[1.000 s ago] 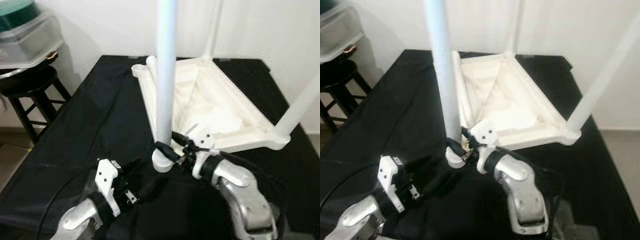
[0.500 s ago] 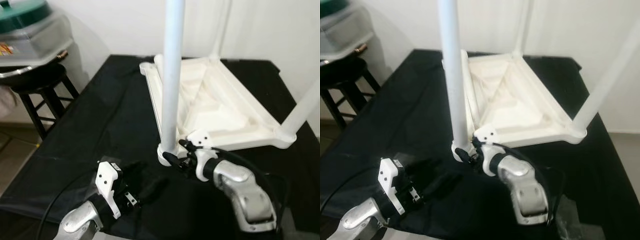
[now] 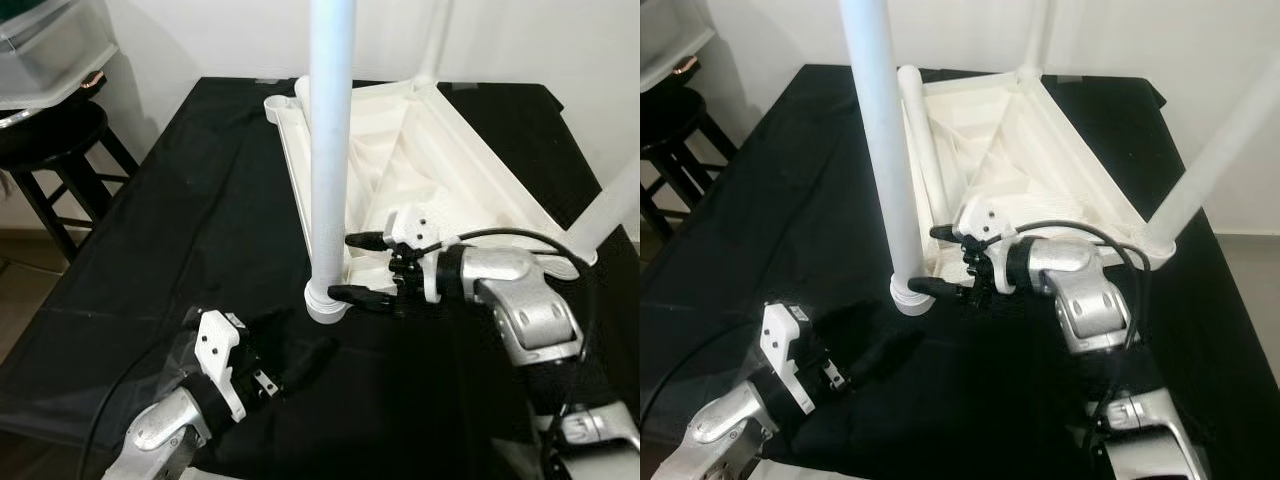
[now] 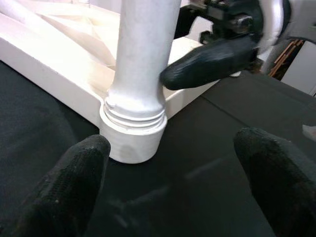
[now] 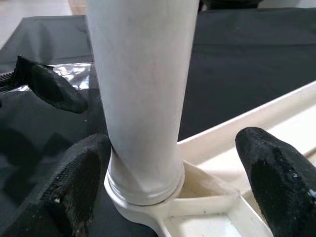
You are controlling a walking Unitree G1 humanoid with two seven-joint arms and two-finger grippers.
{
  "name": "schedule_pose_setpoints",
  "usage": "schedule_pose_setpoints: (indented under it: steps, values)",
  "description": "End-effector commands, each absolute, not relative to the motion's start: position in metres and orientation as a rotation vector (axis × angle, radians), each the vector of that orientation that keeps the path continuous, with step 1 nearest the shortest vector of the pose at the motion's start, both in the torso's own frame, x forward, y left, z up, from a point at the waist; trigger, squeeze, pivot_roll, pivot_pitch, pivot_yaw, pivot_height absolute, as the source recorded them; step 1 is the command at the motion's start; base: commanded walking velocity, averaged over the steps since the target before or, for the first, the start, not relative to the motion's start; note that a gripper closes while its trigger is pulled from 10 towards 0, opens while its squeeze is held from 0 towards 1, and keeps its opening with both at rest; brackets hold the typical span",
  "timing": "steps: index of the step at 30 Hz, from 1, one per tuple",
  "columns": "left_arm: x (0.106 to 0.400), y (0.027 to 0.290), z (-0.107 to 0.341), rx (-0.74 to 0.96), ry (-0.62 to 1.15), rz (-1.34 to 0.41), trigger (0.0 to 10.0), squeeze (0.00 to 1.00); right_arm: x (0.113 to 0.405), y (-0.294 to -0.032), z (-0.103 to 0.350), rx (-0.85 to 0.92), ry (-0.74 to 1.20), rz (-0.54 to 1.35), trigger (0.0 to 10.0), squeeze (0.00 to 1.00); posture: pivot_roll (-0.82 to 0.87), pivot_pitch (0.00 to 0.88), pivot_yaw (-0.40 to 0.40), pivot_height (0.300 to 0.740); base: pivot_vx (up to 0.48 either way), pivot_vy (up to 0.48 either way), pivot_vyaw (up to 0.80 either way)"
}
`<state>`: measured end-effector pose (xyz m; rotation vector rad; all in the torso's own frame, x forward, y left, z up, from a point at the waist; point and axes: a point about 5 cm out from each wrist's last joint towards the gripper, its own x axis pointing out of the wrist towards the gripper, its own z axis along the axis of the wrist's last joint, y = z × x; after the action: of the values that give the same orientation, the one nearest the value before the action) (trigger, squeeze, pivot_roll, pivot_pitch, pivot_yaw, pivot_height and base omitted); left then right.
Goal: Building children table
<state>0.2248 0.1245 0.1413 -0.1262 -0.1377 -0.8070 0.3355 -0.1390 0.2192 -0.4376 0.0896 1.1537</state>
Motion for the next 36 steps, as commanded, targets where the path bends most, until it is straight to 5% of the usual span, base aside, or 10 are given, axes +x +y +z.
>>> schedule_pose_setpoints:
  steps: [1,8,9,12,13,26,34,35,36]
  values:
    - [0.222,0.125,0.136,-0.130,-0.118,-0.800,10.0,0.00,0.335,-0.136,0.217,-0.436,0.084,1.186,10.0,0.00,0.05,0.189,0.019,0.740,0.000,0.000,0.00]
    - [0.220,0.125,0.137,-0.128,-0.116,-0.800,10.0,0.00,0.349,-0.138,0.228,-0.373,0.076,1.323,10.0,0.00,0.06,0.192,0.023,0.740,0.000,0.000,0.00]
    - [0.220,0.125,0.137,-0.128,-0.115,-0.800,10.0,0.00,0.352,-0.138,0.228,-0.368,0.071,1.326,6.7,0.00,0.06,0.193,0.021,0.740,0.000,0.000,0.00]
    - [0.220,0.125,0.137,-0.128,-0.115,-0.800,10.0,0.00,0.352,-0.138,0.228,-0.368,0.071,1.326,6.7,0.00,0.06,0.193,0.021,0.740,0.000,0.000,0.00]
    - [0.219,0.125,0.137,-0.128,-0.115,-0.801,10.0,0.00,0.355,-0.137,0.228,-0.361,0.067,1.327,0.0,0.00,0.07,0.195,0.021,0.740,0.000,0.000,0.00]
    - [0.220,0.121,0.137,-0.138,-0.120,-0.801,10.0,0.00,0.354,-0.147,0.220,-0.332,0.076,1.357,0.0,0.00,0.03,0.198,0.014,0.740,0.000,0.000,0.00]
    - [0.220,0.122,0.137,-0.141,-0.121,-0.800,10.0,0.00,0.349,-0.150,0.203,-0.328,0.056,1.066,0.0,0.00,0.02,0.203,0.011,0.740,0.000,0.000,0.00]
    - [0.221,0.123,0.137,-0.139,-0.120,-0.799,10.0,0.00,0.345,-0.146,0.193,-0.303,0.074,0.961,2.2,0.00,0.02,0.202,0.009,0.740,0.000,0.000,0.00]
    - [0.221,0.125,0.137,-0.138,-0.119,-0.798,10.0,0.00,0.340,-0.136,0.177,-0.218,0.090,0.773,10.0,0.00,0.01,0.202,0.014,0.740,0.000,0.000,0.00]
